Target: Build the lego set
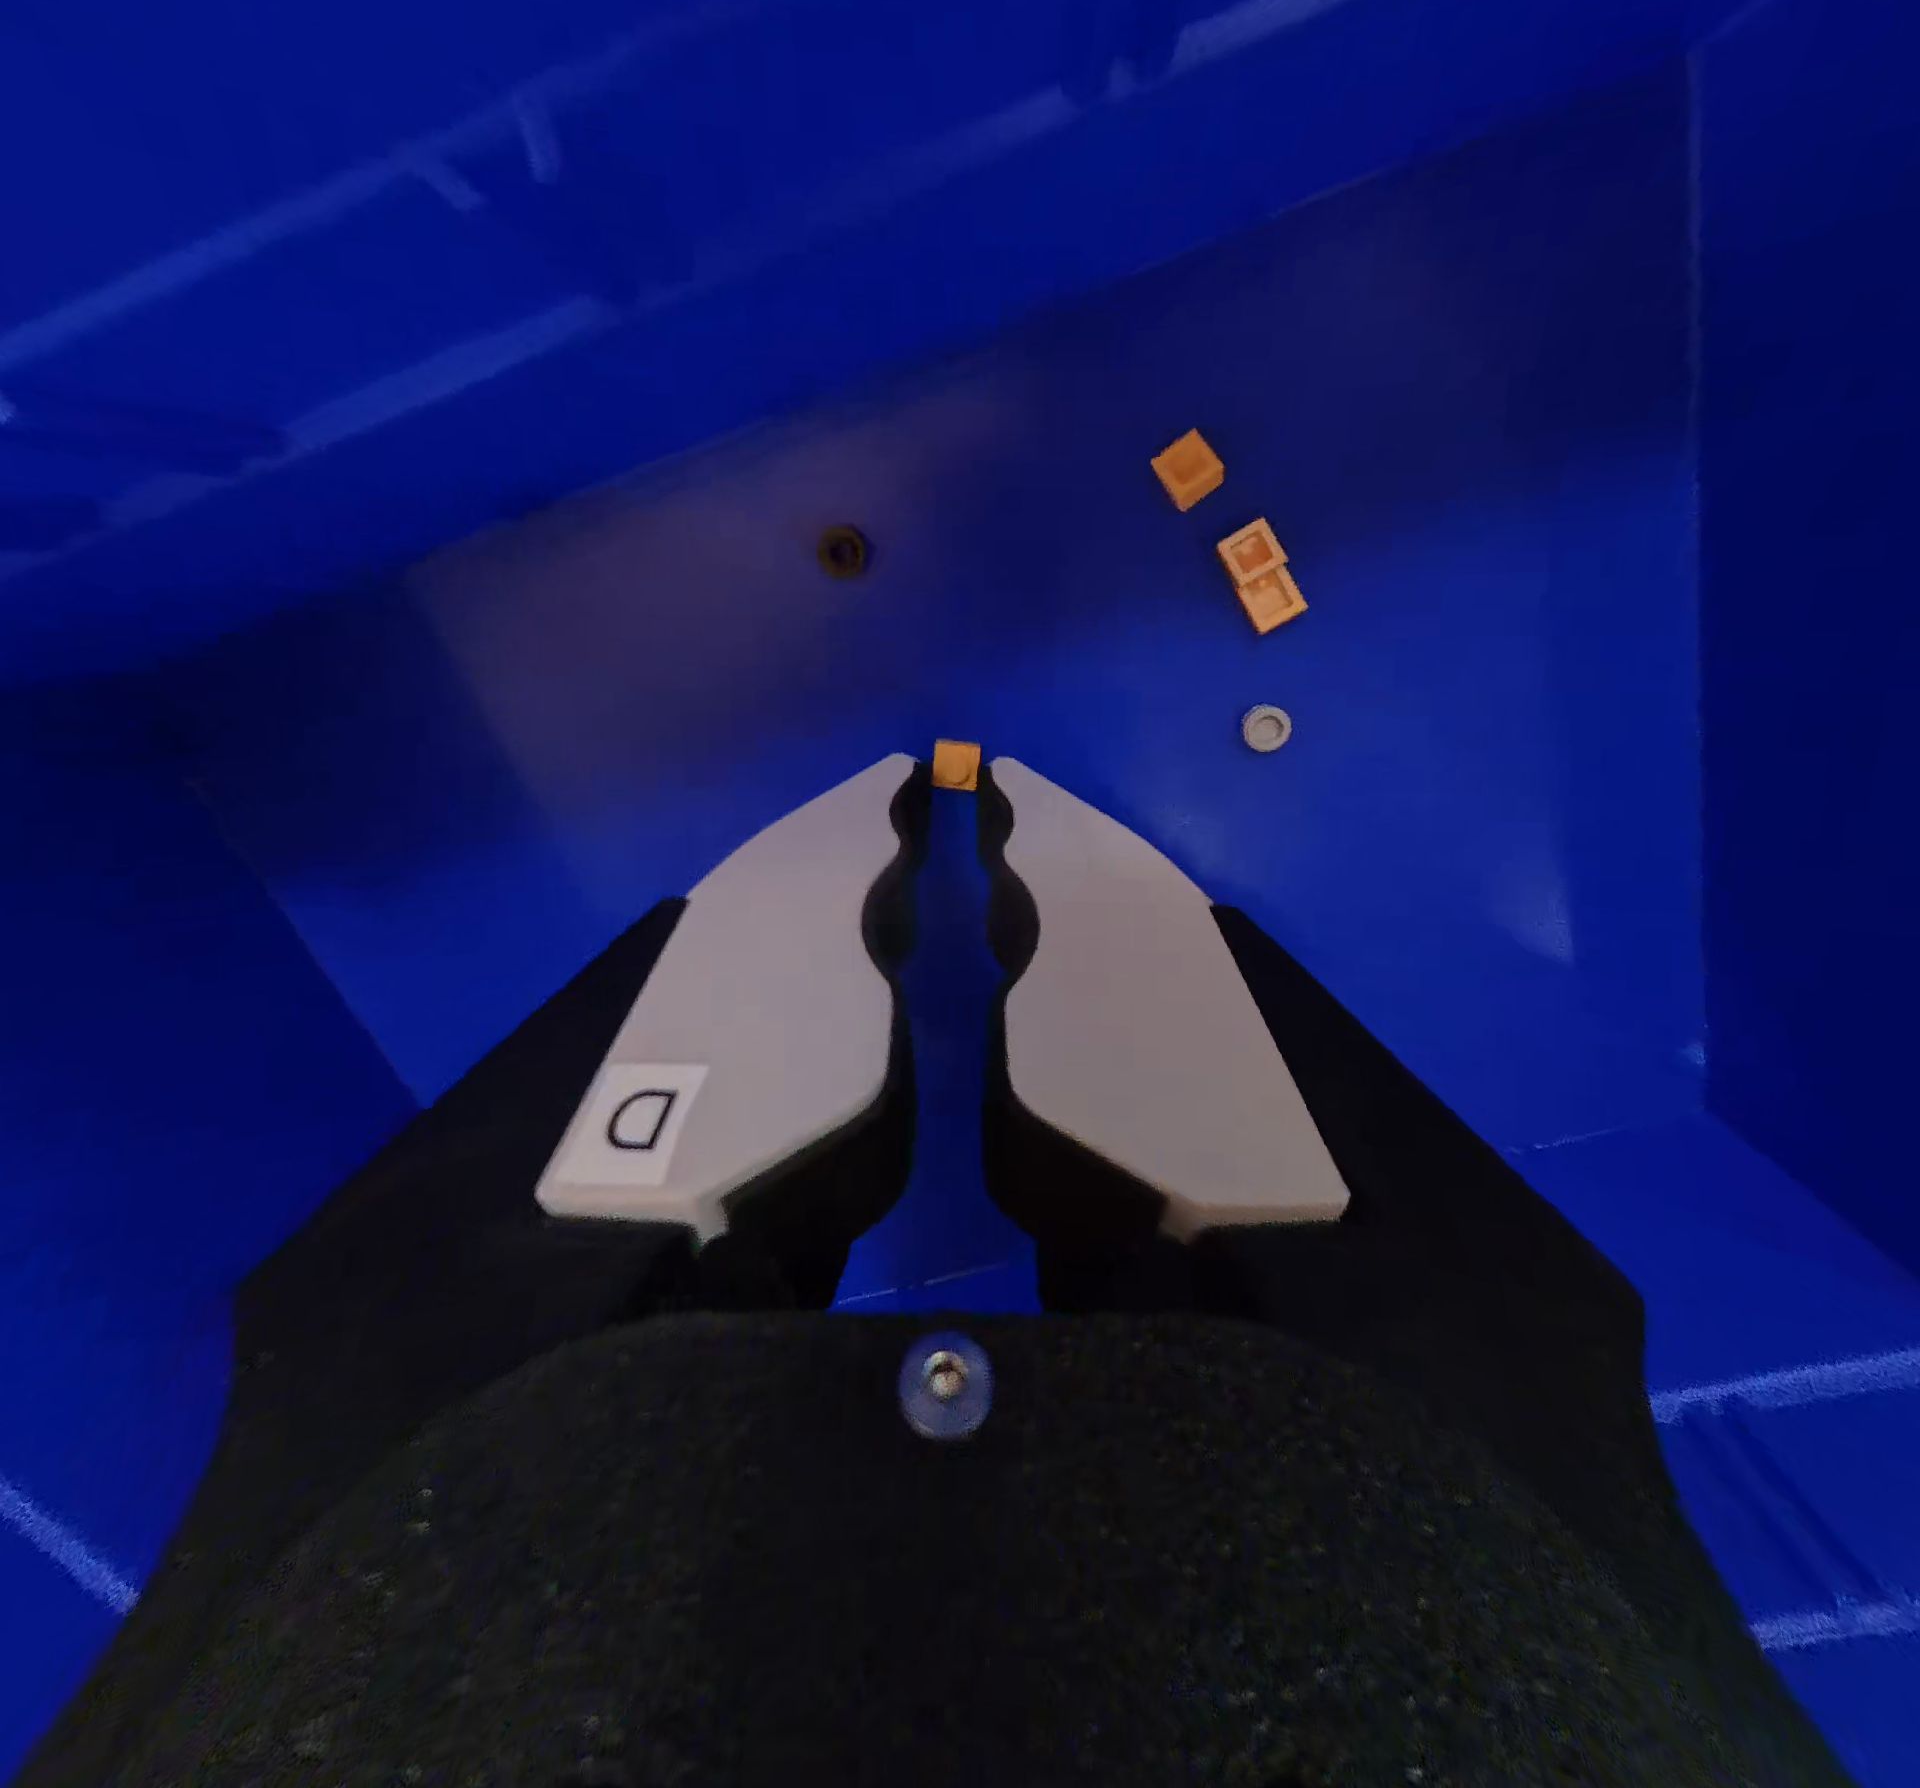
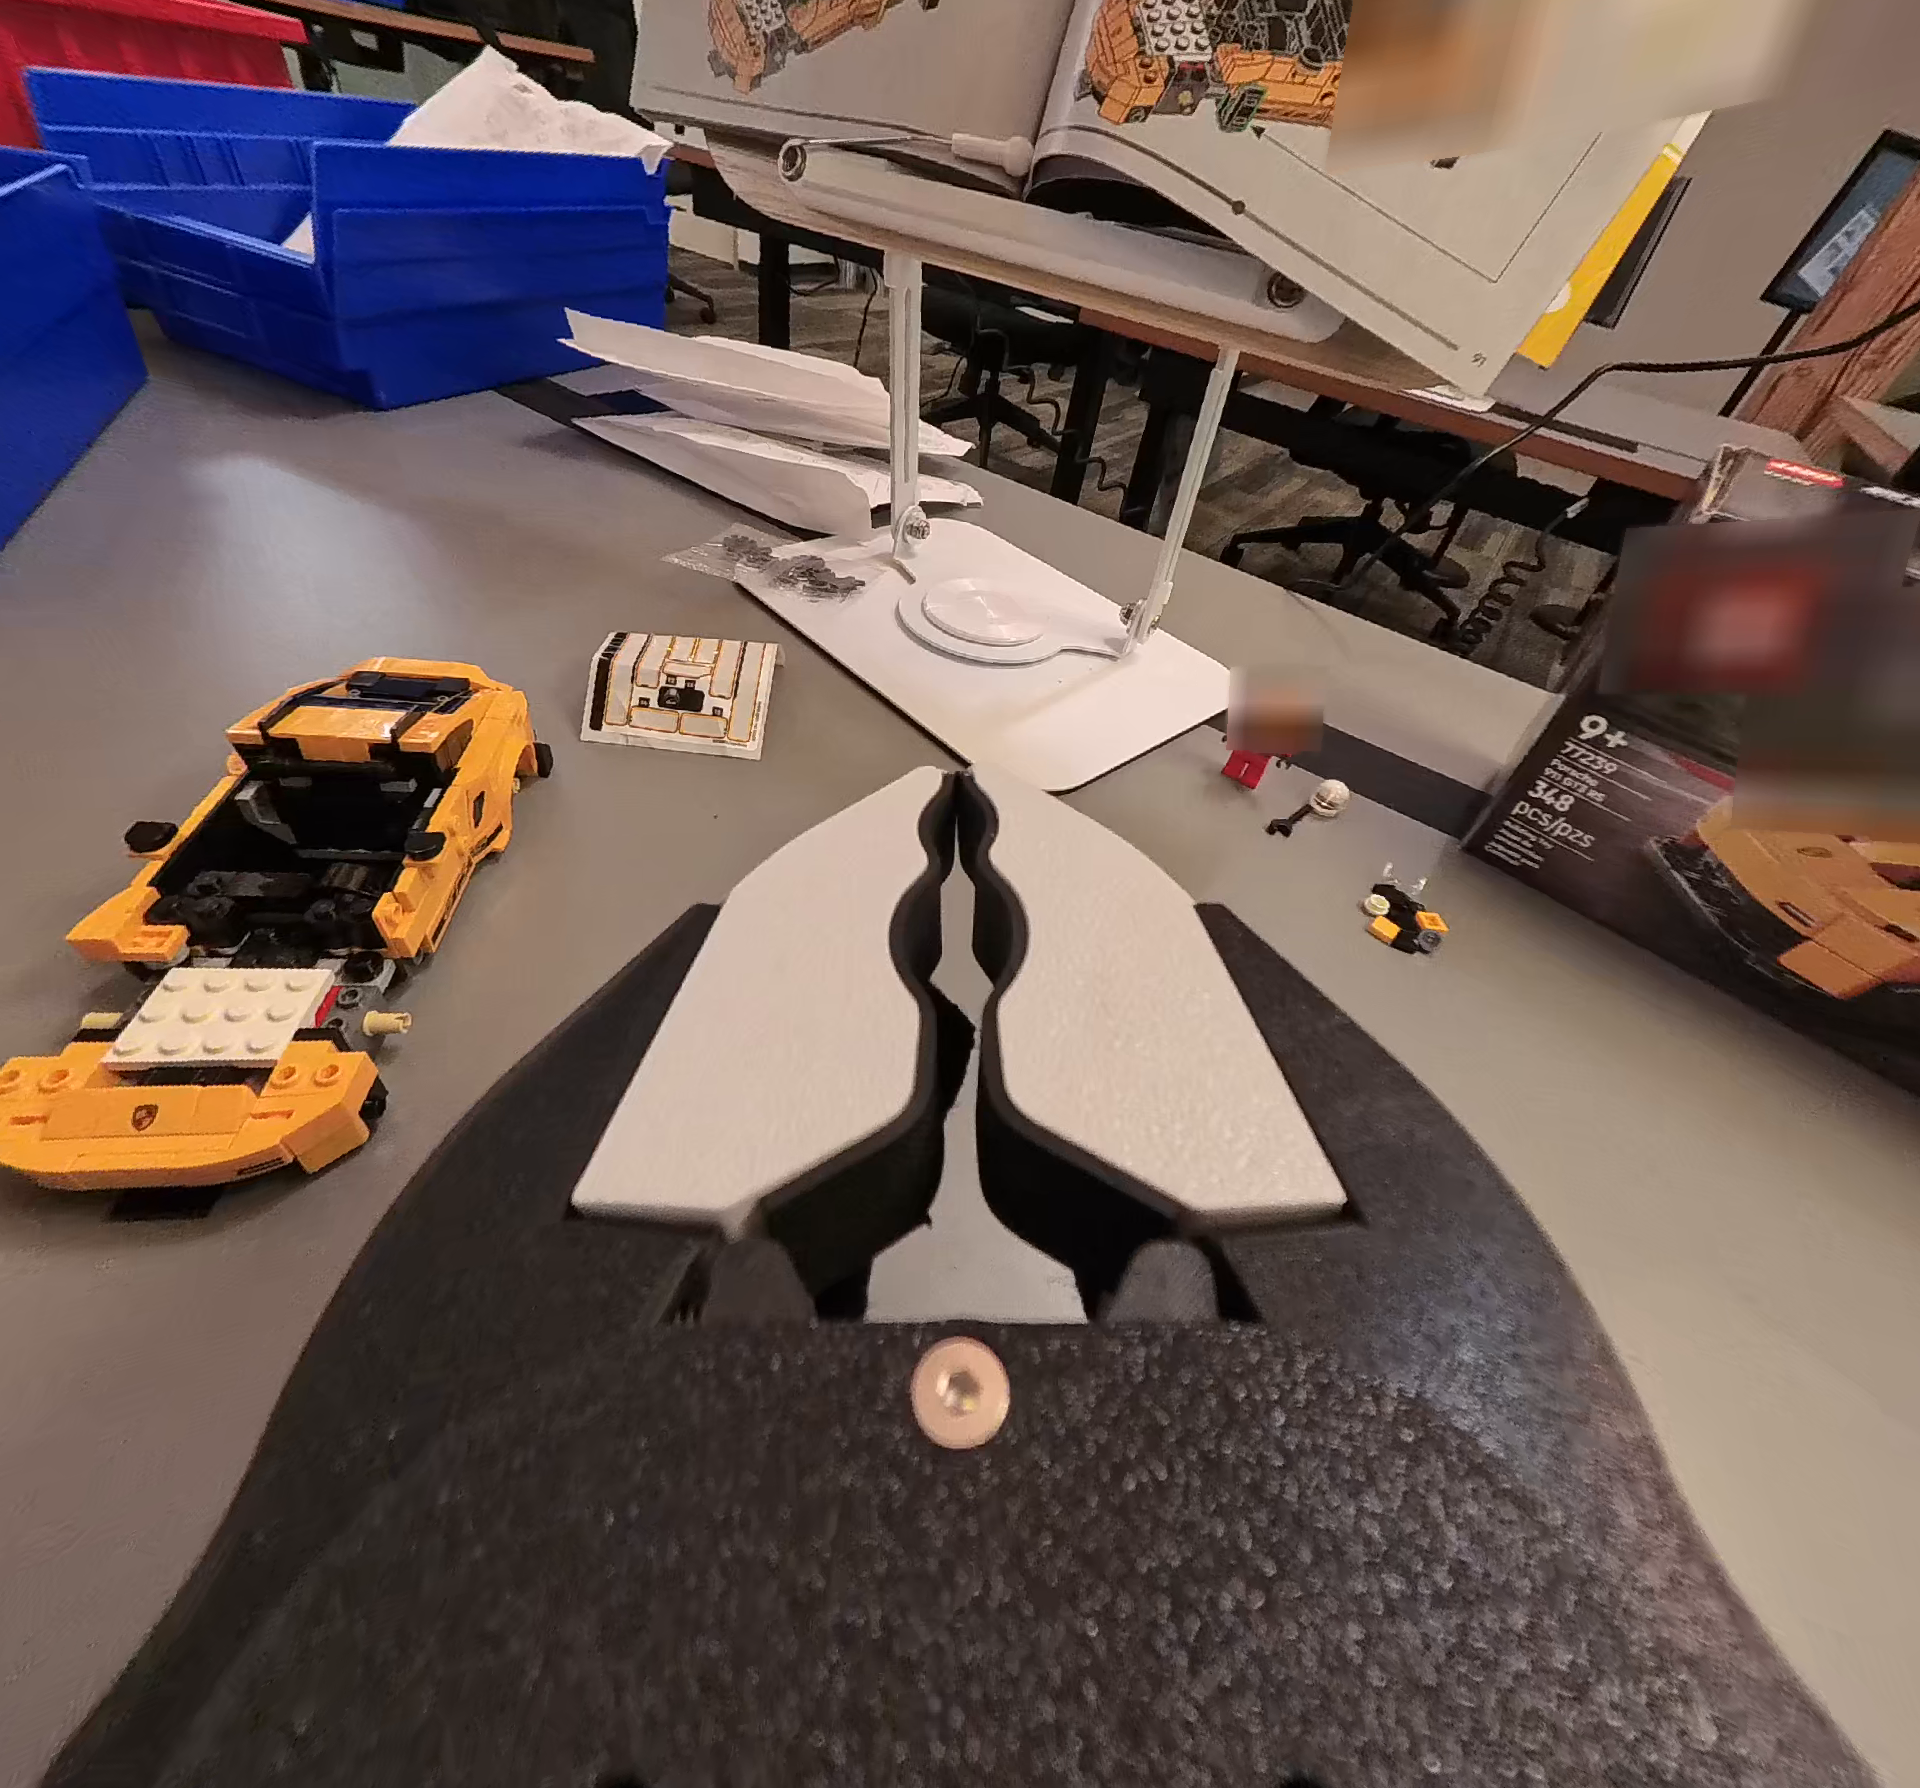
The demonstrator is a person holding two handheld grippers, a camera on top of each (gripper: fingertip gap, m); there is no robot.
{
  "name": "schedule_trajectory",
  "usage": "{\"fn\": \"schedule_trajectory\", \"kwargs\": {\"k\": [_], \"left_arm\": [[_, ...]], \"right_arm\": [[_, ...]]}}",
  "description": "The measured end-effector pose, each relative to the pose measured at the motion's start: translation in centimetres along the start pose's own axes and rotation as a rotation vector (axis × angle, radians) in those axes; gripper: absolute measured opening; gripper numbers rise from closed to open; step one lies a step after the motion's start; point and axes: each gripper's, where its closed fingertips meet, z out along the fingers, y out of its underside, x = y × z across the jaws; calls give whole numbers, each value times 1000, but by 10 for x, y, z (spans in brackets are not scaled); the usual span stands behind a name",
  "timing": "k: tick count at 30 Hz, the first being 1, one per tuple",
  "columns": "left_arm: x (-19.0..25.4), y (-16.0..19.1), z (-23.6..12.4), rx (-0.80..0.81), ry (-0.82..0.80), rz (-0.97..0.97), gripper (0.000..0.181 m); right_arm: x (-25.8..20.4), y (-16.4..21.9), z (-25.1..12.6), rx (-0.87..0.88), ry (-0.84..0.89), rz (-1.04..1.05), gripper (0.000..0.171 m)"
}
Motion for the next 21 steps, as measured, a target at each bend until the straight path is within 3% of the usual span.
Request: {"fn": "schedule_trajectory", "kwargs": {"k": [4,9,12,16,21], "left_arm": [[7,-8,-11,6,-23,5,10],[76,-87,-77,263,-107,171,8],[142,-133,-89,357,-81,302,8],[226,-174,-54,369,61,438,8],[272,-197,9,306,184,472,7]], "right_arm": [[0,-2,-1,5,-4,1,0],[-2,-2,-1,5,-13,2,0],[-4,-5,-3,15,-19,-3,0],[-5,-8,-5,23,-28,-4,0],[-7,-10,-7,27,-44,-14,0]]}}
